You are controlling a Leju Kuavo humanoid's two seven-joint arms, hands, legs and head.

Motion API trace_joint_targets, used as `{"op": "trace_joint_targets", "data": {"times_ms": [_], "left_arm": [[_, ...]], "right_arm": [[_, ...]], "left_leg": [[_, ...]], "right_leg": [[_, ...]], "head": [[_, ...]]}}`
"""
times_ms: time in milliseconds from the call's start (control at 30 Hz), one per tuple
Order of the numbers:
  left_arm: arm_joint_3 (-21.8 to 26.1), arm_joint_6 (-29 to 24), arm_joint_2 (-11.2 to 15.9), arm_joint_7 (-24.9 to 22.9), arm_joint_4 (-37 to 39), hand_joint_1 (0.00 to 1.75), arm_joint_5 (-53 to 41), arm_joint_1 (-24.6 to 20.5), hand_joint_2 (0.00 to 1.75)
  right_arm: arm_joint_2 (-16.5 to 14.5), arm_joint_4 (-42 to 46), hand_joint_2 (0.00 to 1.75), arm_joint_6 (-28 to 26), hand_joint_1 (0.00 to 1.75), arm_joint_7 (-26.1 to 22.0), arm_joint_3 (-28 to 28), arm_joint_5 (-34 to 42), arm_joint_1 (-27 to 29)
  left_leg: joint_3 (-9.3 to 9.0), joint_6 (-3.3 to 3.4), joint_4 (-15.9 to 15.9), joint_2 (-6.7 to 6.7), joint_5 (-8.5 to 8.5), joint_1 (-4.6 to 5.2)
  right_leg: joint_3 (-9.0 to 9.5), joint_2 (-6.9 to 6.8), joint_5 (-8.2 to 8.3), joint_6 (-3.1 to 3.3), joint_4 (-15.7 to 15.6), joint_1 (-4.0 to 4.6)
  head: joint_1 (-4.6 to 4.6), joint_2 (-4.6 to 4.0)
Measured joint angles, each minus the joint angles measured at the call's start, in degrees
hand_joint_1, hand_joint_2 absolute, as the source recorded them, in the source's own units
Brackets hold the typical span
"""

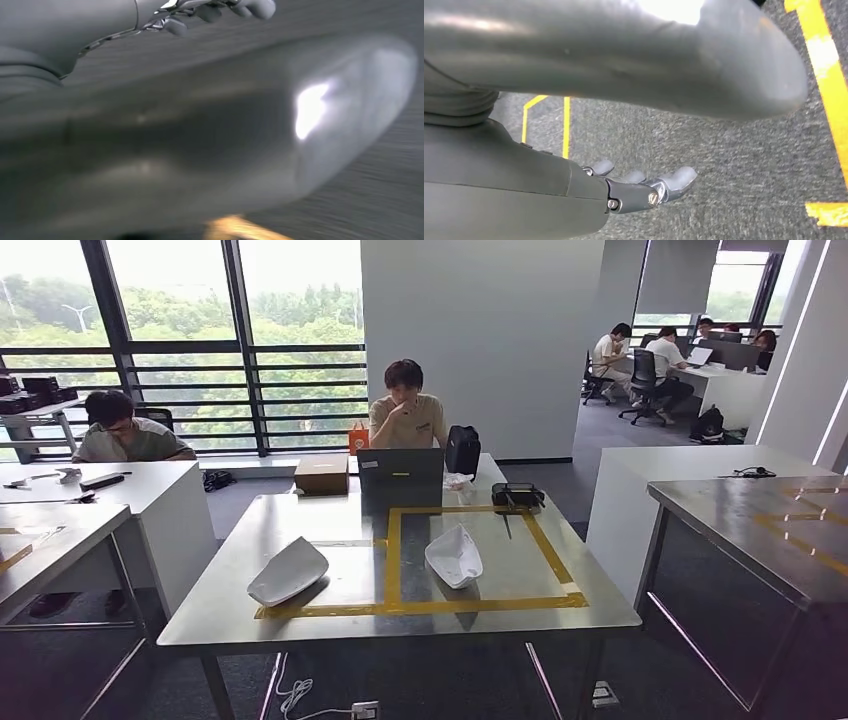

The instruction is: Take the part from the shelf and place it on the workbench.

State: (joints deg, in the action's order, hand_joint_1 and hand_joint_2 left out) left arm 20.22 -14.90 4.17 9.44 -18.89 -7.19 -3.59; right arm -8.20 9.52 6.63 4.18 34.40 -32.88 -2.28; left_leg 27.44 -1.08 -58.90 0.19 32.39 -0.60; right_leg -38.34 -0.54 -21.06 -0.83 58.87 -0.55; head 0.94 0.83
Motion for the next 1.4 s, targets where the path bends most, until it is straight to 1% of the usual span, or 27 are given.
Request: {"op": "trace_joint_targets", "data": {"times_ms": [33,67,100,167,200,233,300,333,400,467,533,567,633,700,733,800,867,933,967,1033,1067,1133,1200,1233,1267,1333,1400], "left_arm": [[0.1,-0.1,-0.8,-4.4,1.5,0.00,-1.6,0.6,0.00],[0.0,-0.4,-1.6,-8.1,2.7,0.00,-2.8,1.0,0.00],[-0.1,-0.7,-2.4,-10.6,3.7,0.00,-3.4,1.4,0.00],[-0.1,-1.5,-3.8,-13.4,5.0,0.00,-3.4,1.7,0.00],[-0.1,-1.8,-4.4,-14.1,5.6,0.00,-3.2,1.8,0.00],[-0.1,-2.0,-5.0,-14.7,6.1,0.00,-3.1,1.8,0.00],[-0.1,-2.4,-5.7,-15.2,6.7,0.00,-3.1,1.8,0.00],[-0.1,-2.6,-6.0,-15.1,6.9,0.00,-3.3,1.8,0.00],[-0.1,-2.4,-6.5,-14.1,7.0,0.00,-3.9,1.7,0.00],[-0.2,-1.6,-6.7,-11.9,7.1,0.00,-4.8,1.5,0.00],[-0.6,-0.1,-6.6,-9.4,7.2,0.00,-6.0,1.3,0.00],[-1.0,0.6,-6.6,-8.5,7.2,0.00,-6.7,1.1,0.00],[-1.9,1.8,-6.6,-7.9,7.4,0.00,-8.4,0.2,0.00],[-3.2,2.8,-6.8,-8.5,7.5,0.00,-10.5,-1.4,0.00],[-4.0,3.2,-6.8,-8.9,7.5,0.00,-11.5,-2.3,0.00],[-5.5,3.9,-7.0,-9.5,7.5,0.00,-13.8,-3.9,0.00],[-7.4,4.5,-7.3,-10.0,7.6,0.00,-16.6,-5.1,0.00],[-9.7,4.8,-7.7,-10.5,7.6,0.00,-19.0,-6.0,0.00],[-10.6,4.8,-7.9,-10.8,7.6,0.00,-19.7,-6.3,0.00],[-12.3,4.8,-8.2,-11.6,7.8,0.00,-20.4,-6.4,0.00],[-12.8,4.7,-8.4,-12.1,7.9,0.00,-20.4,-6.4,0.00],[-13.3,4.7,-8.5,-13.4,8.1,0.00,-20.0,-6.1,0.00],[-13.4,4.7,-8.2,-14.9,8.2,0.00,-19.4,-5.5,0.00],[-13.4,4.7,-8.0,-15.5,8.3,0.00,-19.2,-5.1,0.00],[-13.4,4.6,-7.8,-16.0,8.3,0.00,-18.9,-4.8,0.00],[-13.4,4.3,-7.3,-16.5,8.4,0.00,-18.3,-4.0,0.00],[-13.3,4.0,-7.0,-16.6,8.4,0.00,-17.7,-3.5,0.00]], "right_arm": [[0.2,0.0,0.00,0.0,0.00,0.4,0.0,0.2,0.1],[0.5,0.0,0.00,-0.2,0.00,0.8,0.0,0.6,0.2],[0.6,0.0,0.00,-0.4,0.00,1.2,0.1,1.0,0.2],[1.0,0.0,0.00,-0.9,0.00,2.1,0.3,1.6,0.2],[1.1,0.0,0.00,-1.1,0.00,2.7,0.4,1.7,0.1],[1.4,0.0,0.00,-1.3,0.00,3.3,0.5,1.8,0.0],[1.7,0.0,0.00,-1.8,0.00,4.6,0.6,1.8,0.0],[1.9,0.0,0.00,-1.9,0.00,5.0,0.6,1.8,-0.1],[2.2,0.0,0.00,-2.1,0.00,5.3,0.7,1.7,-0.3],[2.5,0.0,0.00,-2.1,0.00,5.3,0.8,1.3,-0.5],[2.6,0.0,0.00,-2.2,0.00,5.2,0.8,0.8,-0.6],[2.6,0.0,0.00,-2.2,0.00,5.0,0.8,0.6,-0.6],[2.7,0.0,0.00,-2.1,0.00,4.6,0.8,0.3,-0.7],[2.7,0.0,0.00,-2.1,0.00,4.0,0.8,0.1,-0.8],[2.7,0.0,0.00,-2.2,0.00,3.8,0.8,0.0,-0.8],[2.6,0.0,0.00,-2.3,0.00,3.4,0.8,-0.1,-0.9],[2.4,0.0,0.00,-2.6,0.00,3.2,0.8,0.0,-0.9],[2.2,0.0,0.00,-3.0,0.00,2.9,0.8,0.0,-1.0],[2.1,0.0,0.00,-3.1,0.00,2.9,0.8,0.1,-1.1],[1.8,0.0,0.00,-3.3,0.00,3.2,0.9,0.4,-1.1],[1.7,0.0,0.00,-3.4,0.00,3.5,1.0,0.5,-1.0],[1.4,0.0,0.00,-3.9,0.00,4.3,1.3,0.9,-0.8],[1.1,0.0,0.00,-4.4,0.00,5.0,1.6,1.3,-0.8],[1.1,0.0,0.00,-4.6,0.00,5.3,1.7,1.4,-0.8],[1.0,0.0,0.00,-4.8,0.00,5.6,1.8,1.5,-0.8],[1.0,0.0,0.00,-5.2,0.00,6.0,2.0,1.5,-0.8],[1.0,0.0,0.00,-5.6,0.00,6.1,2.3,1.5,-0.9]], "left_leg": [[0.40,0.66,0.0,0.16,-0.50,0.04],[1.02,1.29,0.1,0.25,-1.17,0.06],[1.84,1.82,0.1,0.29,-1.96,0.02],[3.74,2.36,0.1,0.25,-3.50,0.08],[4.66,2.45,0.0,0.25,-4.26,0.17],[5.58,2.48,-0.1,0.26,-5.00,0.28],[7.33,2.44,-0.3,0.27,-6.47,0.50],[8.16,2.36,-0.3,0.26,-7.18,0.59],[9.27,2.00,-0.4,0.26,-8.48,0.77],[9.56,1.42,-0.2,0.36,-9.67,0.77],[9.73,0.74,0.3,0.34,-10.70,0.70],[10.05,0.40,0.0,0.23,-10.06,0.67],[11.24,-0.28,-3.5,0.00,-5.10,0.51],[12.35,-0.96,-10.4,-0.05,0.85,0.25],[12.36,-1.22,-13.5,-0.05,1.85,0.14],[10.41,-1.51,-15.2,-0.04,0.04,0.02],[4.92,-1.52,-9.6,-0.08,-2.04,-0.06],[-0.52,-0.93,-1.7,-0.21,-0.69,0.14],[-1.69,-0.44,0.5,-0.24,0.27,0.29],[-1.33,0.73,1.2,-0.13,-0.06,0.47],[-0.89,1.28,1.1,0.02,-0.63,0.45],[0.50,2.24,1.2,0.30,-2.04,0.31],[2.22,2.61,1.1,0.45,-3.40,0.35],[3.06,2.60,1.0,0.49,-4.07,0.39],[3.93,2.55,0.9,0.52,-4.75,0.42],[5.74,2.30,0.5,0.53,-6.03,0.43],[7.35,1.83,0.2,0.48,-7.16,0.49]], "right_leg": [[-0.17,0.03,-0.08,-0.41,0.1,-0.15],[-0.58,0.09,-1.30,-0.78,0.8,-0.31],[-1.26,0.15,-3.74,-1.08,2.6,-0.37],[-2.83,0.32,-10.60,-1.36,9.1,-0.30],[-3.28,0.37,-12.89,-1.36,12.7,-0.22],[-3.13,0.41,-13.70,-1.27,15.4,-0.13],[-0.15,0.44,-11.62,-0.74,15.6,0.15],[2.90,0.47,-10.26,-0.30,12.6,0.37],[9.66,0.50,-10.25,0.68,3.9,0.92],[12.50,0.49,-11.36,1.34,-1.3,1.34],[11.74,0.28,-10.33,1.98,-2.0,1.29],[11.16,0.17,-9.52,2.42,-2.2,1.15],[9.48,-0.09,-7.68,3.01,-2.5,0.79],[7.38,-0.31,-5.97,3.11,-2.4,0.72],[6.28,-0.45,-5.15,3.01,-2.3,0.70],[4.08,-0.67,-3.62,2.72,-1.9,0.57],[2.00,-0.73,-2.32,2.22,-1.1,0.39],[0.63,-0.72,-1.17,1.50,-0.5,0.36],[0.39,-0.70,-0.58,1.15,-0.4,0.37],[0.24,-0.61,0.60,0.47,-0.7,0.27],[-0.02,-0.45,0.32,0.12,-0.5,0.17],[-1.33,-0.11,-3.77,-0.53,2.8,-0.01],[-3.13,0.04,-10.02,-0.91,10.0,-0.08],[-3.61,0.05,-11.72,-0.98,13.5,-0.09],[-3.39,0.05,-12.01,-0.97,15.7,-0.08],[0.00,0.08,-9.56,-0.73,14.1,-0.08],[6.33,0.21,-8.37,-0.17,6.1,0.04]], "head": [[0.03,0.00],[0.00,0.00],[-0.04,0.00],[-0.14,0.00],[-0.17,0.00],[-0.19,0.00],[-0.26,0.00],[-0.29,0.00],[-0.36,0.00],[-0.32,0.00],[-0.24,-0.01],[-0.18,-0.02],[-0.03,-0.06],[0.08,-0.08],[0.10,-0.09],[0.13,-0.08],[0.15,-0.07],[0.17,-0.07],[0.18,-0.07],[0.14,-0.08],[0.14,-0.08],[0.04,-0.09],[-0.05,-0.09],[-0.06,-0.09],[-0.08,-0.09],[-0.14,-0.09],[-0.21,-0.09]]}}
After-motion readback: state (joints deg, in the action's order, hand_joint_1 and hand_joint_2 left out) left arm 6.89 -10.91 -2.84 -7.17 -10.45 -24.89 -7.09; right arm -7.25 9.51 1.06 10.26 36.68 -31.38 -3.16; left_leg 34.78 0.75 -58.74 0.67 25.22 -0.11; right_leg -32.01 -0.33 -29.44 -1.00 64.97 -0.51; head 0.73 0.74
